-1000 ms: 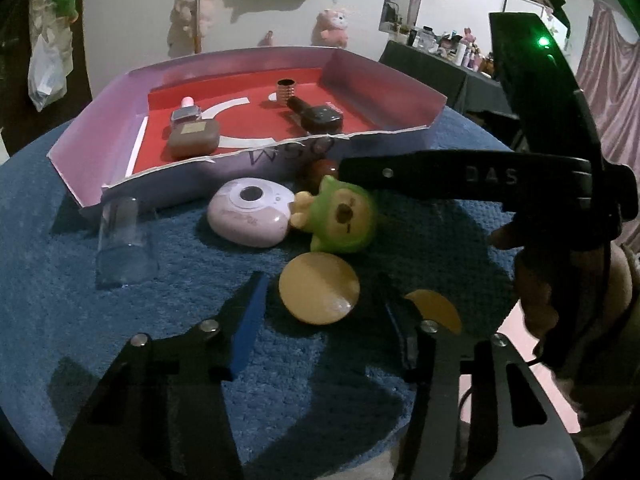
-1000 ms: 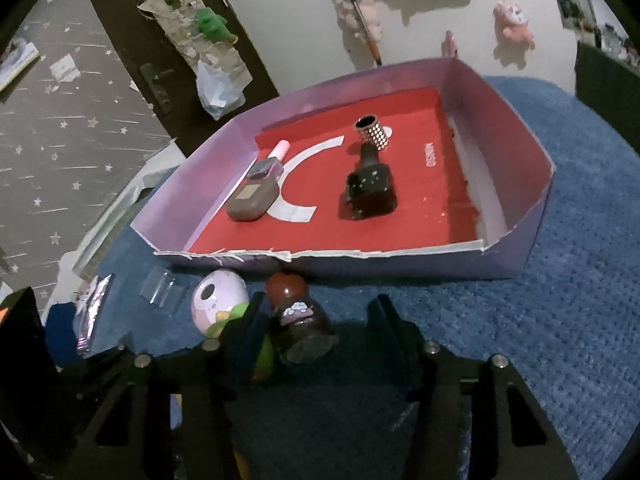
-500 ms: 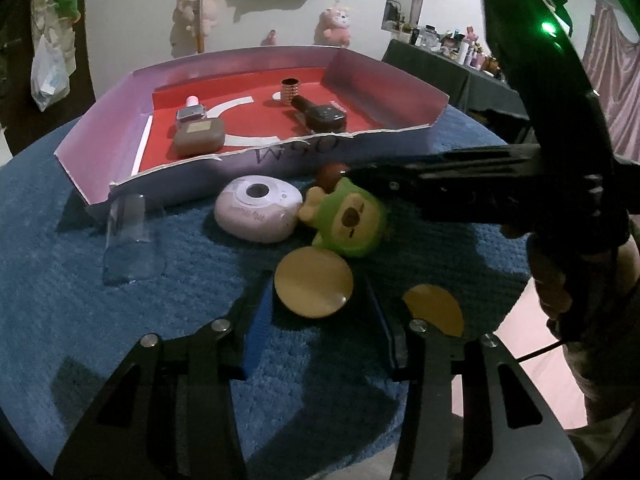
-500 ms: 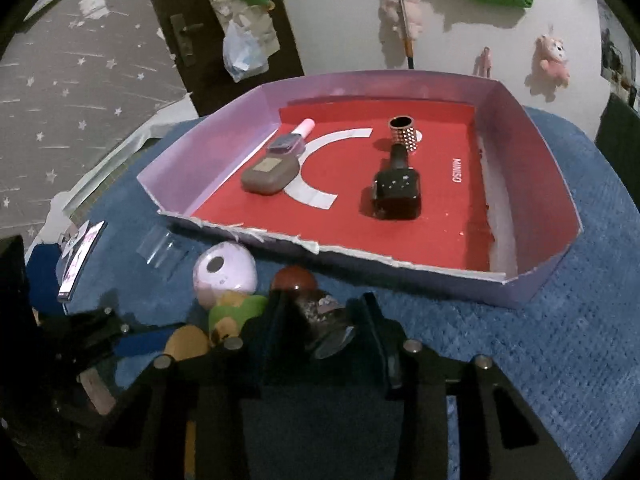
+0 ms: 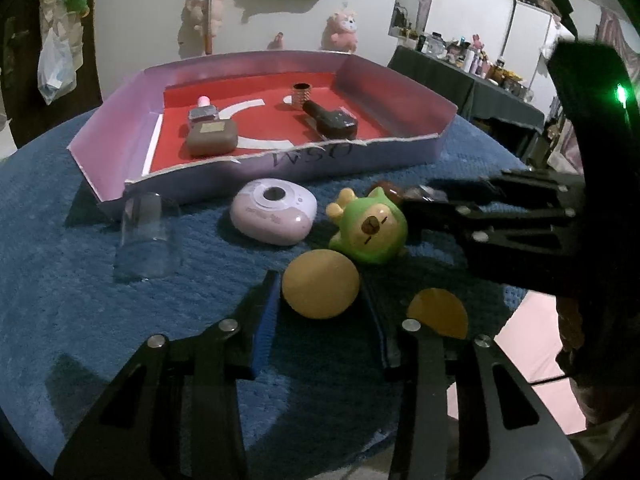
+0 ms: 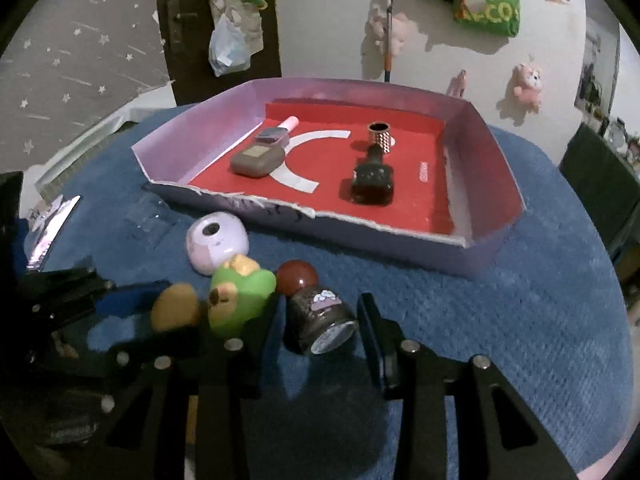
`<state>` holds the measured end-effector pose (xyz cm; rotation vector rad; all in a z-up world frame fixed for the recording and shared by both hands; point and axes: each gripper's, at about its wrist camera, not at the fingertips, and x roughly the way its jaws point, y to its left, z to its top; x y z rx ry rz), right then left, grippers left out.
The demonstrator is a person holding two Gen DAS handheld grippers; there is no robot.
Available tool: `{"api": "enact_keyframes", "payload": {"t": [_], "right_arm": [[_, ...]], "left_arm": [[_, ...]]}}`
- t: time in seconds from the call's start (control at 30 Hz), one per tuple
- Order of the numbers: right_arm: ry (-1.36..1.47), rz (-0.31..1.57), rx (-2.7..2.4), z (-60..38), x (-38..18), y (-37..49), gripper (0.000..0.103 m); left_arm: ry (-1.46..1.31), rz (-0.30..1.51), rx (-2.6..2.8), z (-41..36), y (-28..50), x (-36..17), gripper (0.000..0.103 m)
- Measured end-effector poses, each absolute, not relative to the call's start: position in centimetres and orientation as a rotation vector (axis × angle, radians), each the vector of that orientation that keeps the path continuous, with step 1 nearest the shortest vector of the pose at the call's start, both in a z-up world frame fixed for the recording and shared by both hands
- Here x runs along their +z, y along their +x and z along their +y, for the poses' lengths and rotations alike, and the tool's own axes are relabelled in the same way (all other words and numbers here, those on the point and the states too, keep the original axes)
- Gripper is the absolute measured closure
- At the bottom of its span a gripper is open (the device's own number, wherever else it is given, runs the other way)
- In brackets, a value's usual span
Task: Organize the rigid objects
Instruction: 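Grasp the tan round puff with the left gripper while the right grasps the brown-capped glass jar, then carry the tan puff and glass jar into the red-lined box with both grippers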
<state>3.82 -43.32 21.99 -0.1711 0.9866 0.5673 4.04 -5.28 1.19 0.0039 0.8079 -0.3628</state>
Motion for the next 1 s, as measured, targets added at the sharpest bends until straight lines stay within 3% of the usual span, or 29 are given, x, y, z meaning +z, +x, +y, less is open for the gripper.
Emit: {"api": "enact_keyframes", "payload": {"t": [0.1,0.23,0.3,0.37,1.0], "right_arm": [[-0.138,0.974,0.580,-43.9,21.6,3.8,0.063],[-0.086,0.973,0.608,-44.2,20.3,3.9,0.049],[-0.077,0.935,0.610,-44.3,20.1,3.8,0.050],[-0.049,0.933,0.618,-44.5,20.1,3.9,0.065],[0.102,0.846,0.711,-45.7,25.5,2.7,0.065]], "left_arm": [[0.001,0.813,-0.365,-5.5,4.3,1.0,0.066],[0.026,0.814,-0.345,-6.1,4.3,0.7,0.065],[0.021,0.811,-0.346,-6.1,4.4,0.6,0.065],[0.005,0.809,-0.352,-5.9,4.5,0.6,0.065],[-0.013,0.720,-0.349,-4.4,3.7,4.3,0.067]]}}
